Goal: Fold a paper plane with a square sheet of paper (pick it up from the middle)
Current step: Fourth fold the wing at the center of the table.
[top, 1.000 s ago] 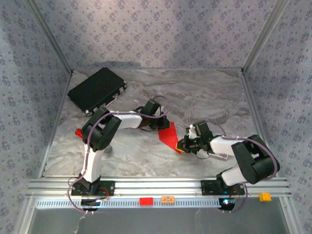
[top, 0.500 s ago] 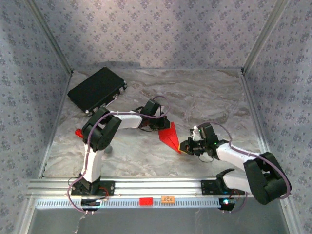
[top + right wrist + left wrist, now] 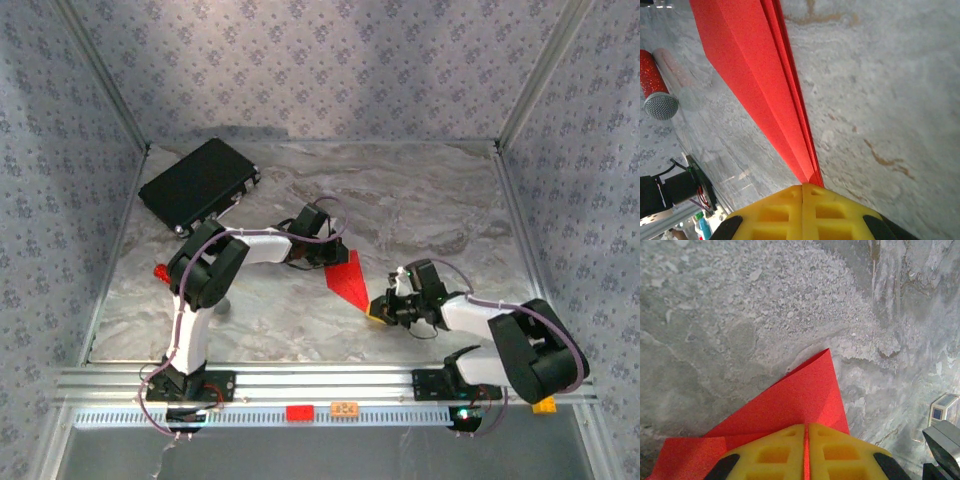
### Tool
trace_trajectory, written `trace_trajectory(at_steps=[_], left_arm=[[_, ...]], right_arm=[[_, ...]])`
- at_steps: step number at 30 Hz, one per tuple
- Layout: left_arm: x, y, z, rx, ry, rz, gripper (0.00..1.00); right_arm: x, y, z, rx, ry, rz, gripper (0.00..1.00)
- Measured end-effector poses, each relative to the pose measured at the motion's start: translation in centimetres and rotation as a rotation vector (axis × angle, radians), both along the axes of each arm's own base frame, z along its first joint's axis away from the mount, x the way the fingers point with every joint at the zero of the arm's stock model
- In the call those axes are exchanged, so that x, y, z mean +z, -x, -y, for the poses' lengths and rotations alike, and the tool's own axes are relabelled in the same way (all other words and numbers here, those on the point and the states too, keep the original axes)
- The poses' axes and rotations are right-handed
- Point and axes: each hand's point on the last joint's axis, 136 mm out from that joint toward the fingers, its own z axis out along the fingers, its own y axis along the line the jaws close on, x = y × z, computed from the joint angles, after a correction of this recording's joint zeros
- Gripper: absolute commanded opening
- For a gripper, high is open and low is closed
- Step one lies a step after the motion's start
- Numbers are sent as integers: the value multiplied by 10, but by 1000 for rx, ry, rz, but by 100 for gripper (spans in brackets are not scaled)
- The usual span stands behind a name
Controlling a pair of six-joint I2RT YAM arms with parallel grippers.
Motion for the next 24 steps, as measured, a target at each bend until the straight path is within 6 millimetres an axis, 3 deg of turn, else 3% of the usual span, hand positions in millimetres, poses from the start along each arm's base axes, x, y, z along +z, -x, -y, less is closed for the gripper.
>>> trace_trajectory(at_steps=[5, 12, 15, 20, 24], left_arm=[[0, 0, 0, -2, 2, -1, 10], [0, 0, 0, -2, 2, -1, 10], [0, 0, 0, -2, 2, -1, 10], [0, 0, 0, -2, 2, -1, 10], [0, 0, 1, -3, 5, 1, 10]], right_arm=[[9, 5, 2, -3, 0, -5, 2], [36, -26, -11, 0, -17, 42, 1], [27, -29, -13, 2, -6, 17, 1], [1, -8, -4, 6, 35, -53, 1], [-1, -1, 1, -1, 29, -30, 1]])
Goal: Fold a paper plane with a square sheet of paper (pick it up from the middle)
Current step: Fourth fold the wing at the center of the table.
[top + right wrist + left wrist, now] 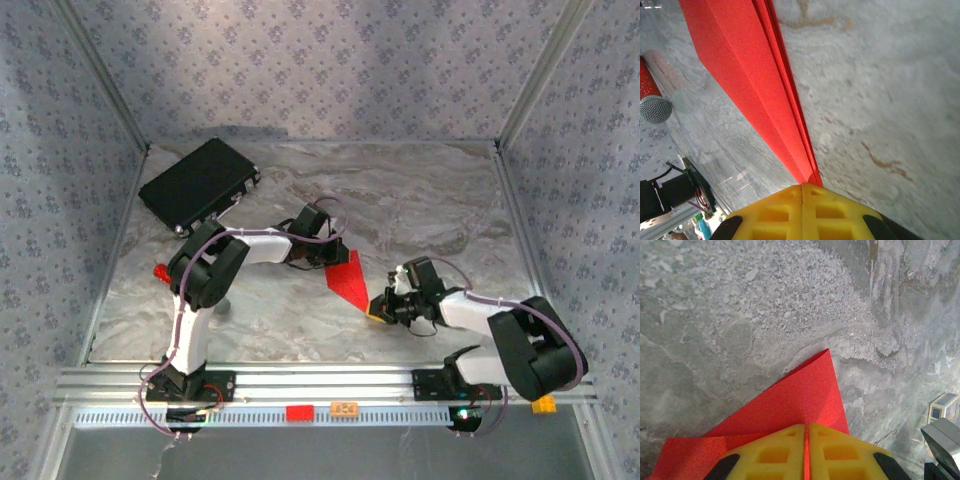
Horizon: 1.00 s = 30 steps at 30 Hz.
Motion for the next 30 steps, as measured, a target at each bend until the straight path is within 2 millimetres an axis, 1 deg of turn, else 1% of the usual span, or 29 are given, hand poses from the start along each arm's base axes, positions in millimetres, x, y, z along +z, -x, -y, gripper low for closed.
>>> trace_trajectory(at_steps=[5, 8, 12, 14, 17, 20, 27, 30], left_arm=[[0, 0, 1, -2, 3, 0, 10], [0, 0, 1, -2, 3, 0, 10], [0, 0, 1, -2, 4, -1, 10], [0, 0, 1, -2, 4, -1, 10], [0, 1, 1, -4, 5, -2, 10], [0, 1, 1, -4, 5, -2, 10], [0, 1, 1, -4, 5, -2, 10], [0, 1, 1, -4, 5, -2, 10]], right_arm=[[4, 5, 5, -17, -3, 10, 1], [18, 3, 6, -22, -14, 45, 1], [44, -18, -2, -27, -40, 111, 1], [50, -30, -7, -27, -42, 115, 1], [47, -46, -15, -21, -38, 106, 1], [38, -52, -24, -2, -26, 76, 1], [33, -71, -46, 31, -1, 81, 1], [24, -78, -53, 39, 19, 76, 1]])
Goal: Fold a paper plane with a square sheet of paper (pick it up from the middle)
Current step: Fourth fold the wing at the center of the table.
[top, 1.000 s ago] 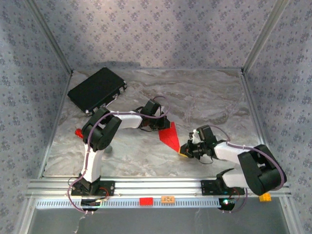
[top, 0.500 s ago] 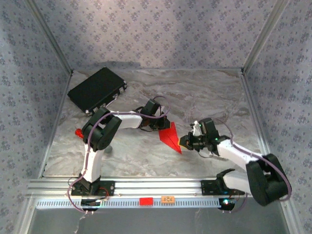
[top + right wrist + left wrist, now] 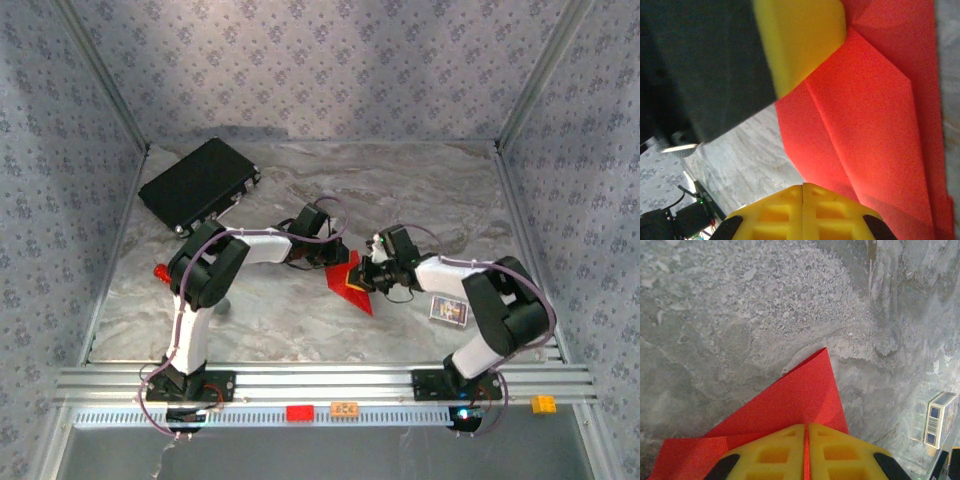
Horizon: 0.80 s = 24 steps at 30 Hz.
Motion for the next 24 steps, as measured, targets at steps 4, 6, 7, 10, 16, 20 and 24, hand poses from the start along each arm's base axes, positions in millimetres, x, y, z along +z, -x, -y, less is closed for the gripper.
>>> trace_trajectory(at_steps=[4, 6, 7, 10, 16, 20, 24], left_arm=[[0, 0, 0, 0, 0, 0, 10], [0, 0, 0, 0, 1, 1, 10], [0, -1, 0, 1, 1, 1, 10], [0, -1, -1, 3, 1, 1, 10], [0, -1, -1, 1, 3, 0, 10], [0, -1, -1, 0, 6, 1, 10], [0, -1, -1, 0, 7, -1, 10]], right_arm=[[-21, 2, 1, -2, 22, -42, 1], [-22, 2, 1, -1, 2, -34, 1], [-22, 3, 1, -1, -10, -28, 1], [-20, 4, 1, -7, -54, -10, 1], [-19, 15, 9, -12, -54, -18, 2], [-20, 27, 16, -11, -37, -41, 2], [-22, 39, 23, -13, -32, -41, 2]])
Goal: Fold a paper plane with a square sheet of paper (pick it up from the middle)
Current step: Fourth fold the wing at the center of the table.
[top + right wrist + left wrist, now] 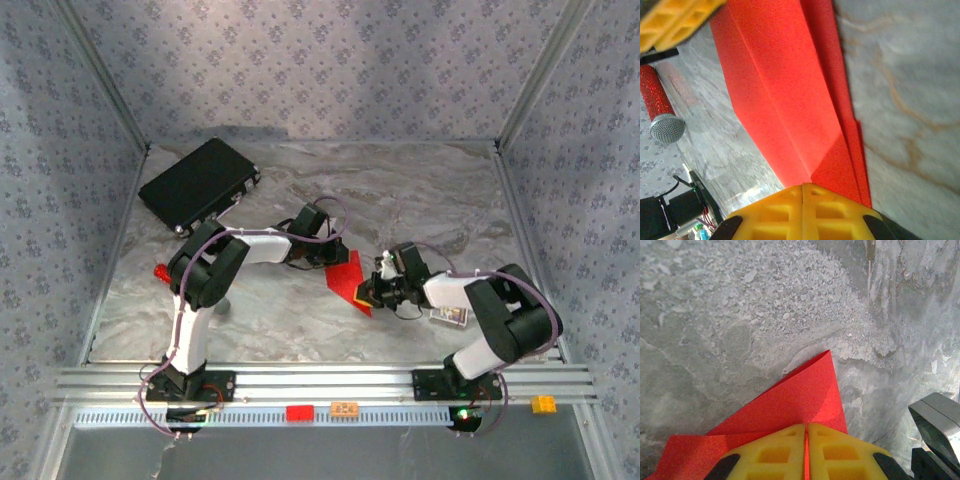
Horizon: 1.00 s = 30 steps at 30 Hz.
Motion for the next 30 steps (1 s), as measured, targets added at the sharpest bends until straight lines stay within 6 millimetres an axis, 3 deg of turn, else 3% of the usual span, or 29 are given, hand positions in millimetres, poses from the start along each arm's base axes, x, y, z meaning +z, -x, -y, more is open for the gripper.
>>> trace_trajectory(at_steps=[11, 14, 18, 22, 28, 30], left_arm=[[0, 0, 0, 0, 1, 0, 10], [0, 0, 0, 0, 1, 1, 10], [0, 0, 0, 0, 1, 1, 10], [0, 0, 0, 0, 1, 1, 10], [0, 0, 0, 0, 1, 0, 10], [0, 0, 0, -4, 3, 0, 10]], right_arm=[[8, 27, 20, -25, 10, -7, 3], [24, 22, 18, -24, -2, 22, 4], [39, -2, 6, -14, -15, 52, 2], [30, -17, 0, -14, -7, 33, 2], [-1, -4, 7, -15, 42, -37, 1], [-2, -1, 8, -11, 25, -13, 1]])
